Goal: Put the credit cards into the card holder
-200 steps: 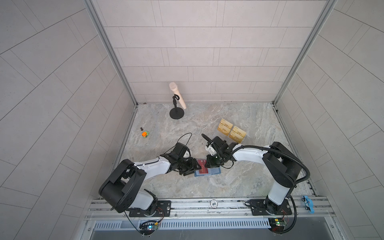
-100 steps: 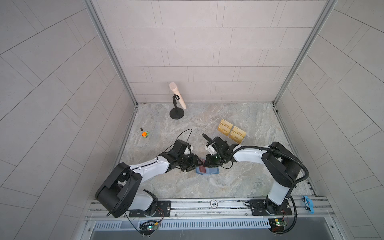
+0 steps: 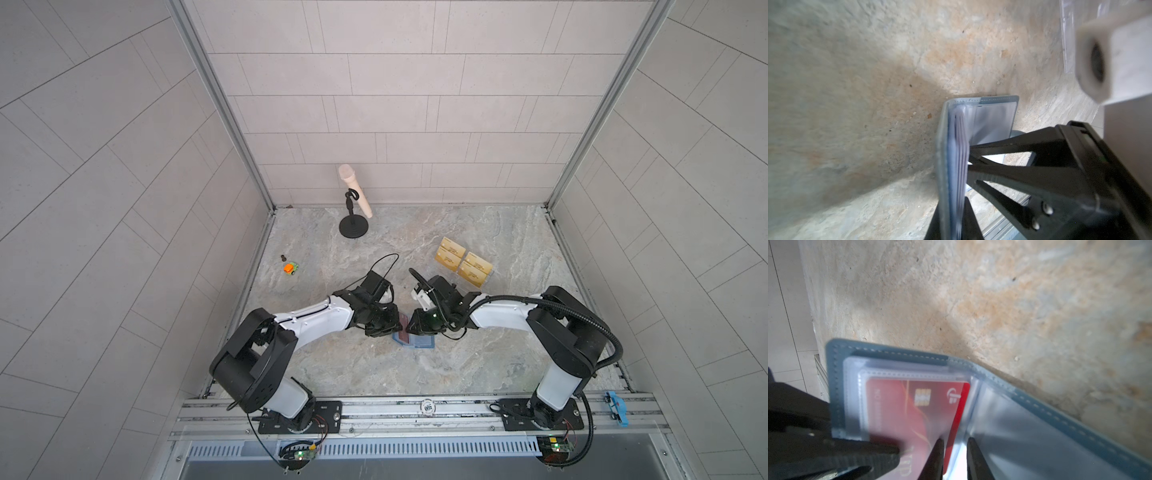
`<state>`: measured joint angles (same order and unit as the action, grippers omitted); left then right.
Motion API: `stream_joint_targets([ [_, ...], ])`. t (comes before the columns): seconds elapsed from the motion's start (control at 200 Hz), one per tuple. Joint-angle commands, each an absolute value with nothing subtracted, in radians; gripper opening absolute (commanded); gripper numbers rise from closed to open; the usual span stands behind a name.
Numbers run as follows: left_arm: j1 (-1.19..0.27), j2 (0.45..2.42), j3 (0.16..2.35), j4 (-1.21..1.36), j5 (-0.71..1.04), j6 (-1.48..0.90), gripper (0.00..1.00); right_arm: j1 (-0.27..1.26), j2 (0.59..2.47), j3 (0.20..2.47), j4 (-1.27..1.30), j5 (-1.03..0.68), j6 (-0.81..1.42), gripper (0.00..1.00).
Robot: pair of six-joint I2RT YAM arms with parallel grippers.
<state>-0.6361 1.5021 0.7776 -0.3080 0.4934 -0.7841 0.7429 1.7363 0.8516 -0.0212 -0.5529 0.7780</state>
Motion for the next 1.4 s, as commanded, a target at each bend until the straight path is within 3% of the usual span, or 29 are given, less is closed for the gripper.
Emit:
stream_joint_targets([
  [0.0, -0.647, 1.493, 0.837, -0.465, 0.359, -0.742, 0.08, 0.752, 1.677, 0.859, -0.058, -0.537, 0.76, 0.26],
  [0.35, -0.738, 1.545, 1.021, -0.826, 0.113, -0.7, 0.08, 0.709, 1.448, 0.831, -0.154, -0.468, 0.711, 0.37],
  [0.701, -0.89, 1.668, 1.182, -1.051, -0.128, -0.841, 0.15, 0.601, 1.35, 0.707, -0.1, -0.495, 0.674, 0.4],
  [0.816, -0.912, 1.699, 1.208, -1.065, -0.133, -0.882, 0.17, 0.559, 1.344, 0.659, -0.053, -0.523, 0.664, 0.4],
  [0.866, -0.924, 1.714, 1.228, -1.08, -0.132, -0.895, 0.21, 0.546, 1.343, 0.635, -0.033, -0.523, 0.663, 0.4],
  [0.991, -0.976, 1.732, 1.278, -1.086, -0.138, -0.929, 0.45, 0.528, 1.369, 0.626, -0.016, -0.547, 0.652, 0.4],
  [1.056, -0.999, 1.737, 1.294, -1.058, -0.127, -0.932, 0.52, 0.523, 1.383, 0.625, -0.014, -0.557, 0.641, 0.4],
  [1.392, -1.038, 1.801, 1.321, -0.963, 0.006, -0.864, 0.57, 0.508, 1.429, 0.577, 0.036, -0.56, 0.651, 0.4],
])
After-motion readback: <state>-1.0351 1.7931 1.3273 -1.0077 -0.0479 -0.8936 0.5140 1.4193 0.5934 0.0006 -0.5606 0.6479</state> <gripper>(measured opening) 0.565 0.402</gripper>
